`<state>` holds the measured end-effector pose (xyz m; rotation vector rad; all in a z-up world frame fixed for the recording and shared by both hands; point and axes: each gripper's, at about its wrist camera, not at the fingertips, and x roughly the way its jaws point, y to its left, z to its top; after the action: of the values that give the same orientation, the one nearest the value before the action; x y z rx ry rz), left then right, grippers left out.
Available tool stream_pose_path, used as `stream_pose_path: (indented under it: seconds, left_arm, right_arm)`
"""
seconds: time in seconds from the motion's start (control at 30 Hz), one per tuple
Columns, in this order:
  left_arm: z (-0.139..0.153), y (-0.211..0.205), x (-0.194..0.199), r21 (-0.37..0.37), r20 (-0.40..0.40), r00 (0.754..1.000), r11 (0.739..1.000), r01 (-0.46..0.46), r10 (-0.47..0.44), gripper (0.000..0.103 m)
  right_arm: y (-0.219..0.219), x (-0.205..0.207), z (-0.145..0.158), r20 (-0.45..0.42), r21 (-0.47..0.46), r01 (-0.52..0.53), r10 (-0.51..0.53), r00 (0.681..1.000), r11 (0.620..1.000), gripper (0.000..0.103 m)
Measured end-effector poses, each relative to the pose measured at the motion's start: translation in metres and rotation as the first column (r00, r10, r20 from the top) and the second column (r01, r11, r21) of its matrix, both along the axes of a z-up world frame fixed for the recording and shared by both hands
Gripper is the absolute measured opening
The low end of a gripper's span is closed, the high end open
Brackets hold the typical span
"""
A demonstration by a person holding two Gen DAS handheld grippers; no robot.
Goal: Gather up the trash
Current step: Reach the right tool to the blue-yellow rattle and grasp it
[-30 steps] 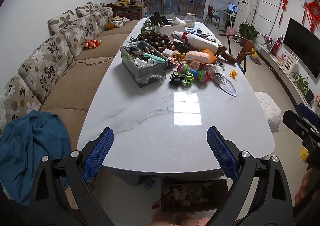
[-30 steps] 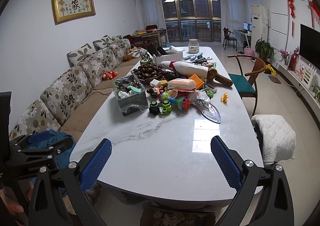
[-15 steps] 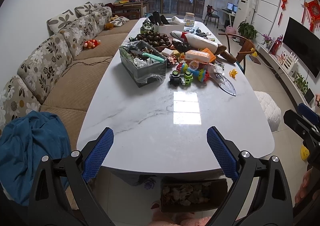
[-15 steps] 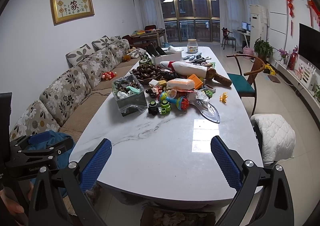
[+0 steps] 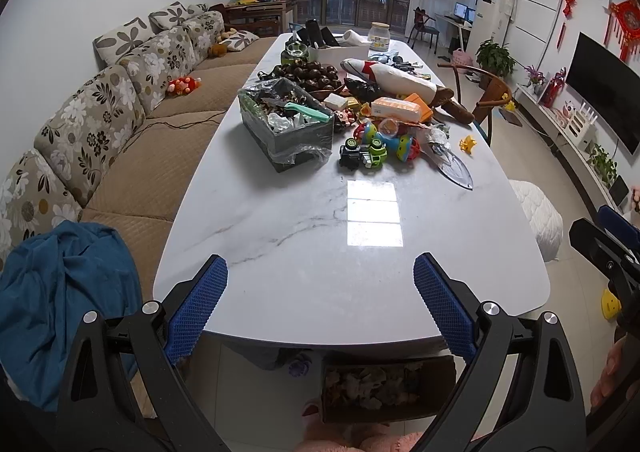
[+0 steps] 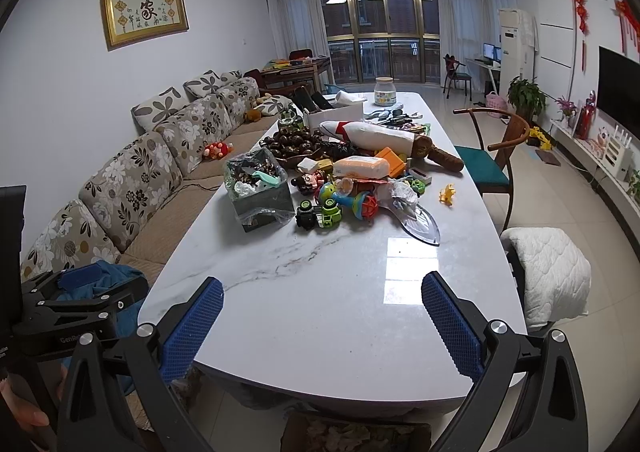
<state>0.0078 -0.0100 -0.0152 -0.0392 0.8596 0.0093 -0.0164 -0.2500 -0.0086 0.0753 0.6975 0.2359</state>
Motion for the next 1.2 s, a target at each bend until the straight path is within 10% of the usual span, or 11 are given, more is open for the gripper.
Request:
stream_pose_path:
  seconds: [0.57,0.83,1.03,1.2]
  left_arm:
    - [-0.029,0.002,0.013,0.0,-0.094,0.995,1.0,0.026,-0.026,0.092]
    - [-0.109,0.038,0.011,-0.056,-0.221,0.975,0.998,0.001,-0.013,0.092]
    - [-0.16,0.076,0.004,-0.145,-0.23,0.973,0.989,-0.029,-0.005,0.092]
    - [-0.198,0.101,0.012,-0.143,-0.327,0.945,0.987,-0.071,0.021,0.092]
  right_arm:
    - [-0.007,0.028,-0.04,-0.077,-0.033,0.011,-0.014,0.997,0.999,0.098]
    - [-0.024,0.17,-0.159,-0.354,-0.052,0.108,-0.12,0.928,0.993,0.098]
    - [0.014,0.294,-0.181,-0.318,-0.02,0.077,-0.079,0.945,0.997,0.098]
    - [0.054,0.385,-0.205,-0.332,-0.205,0.04,-0.108,0.937,0.978,0.096]
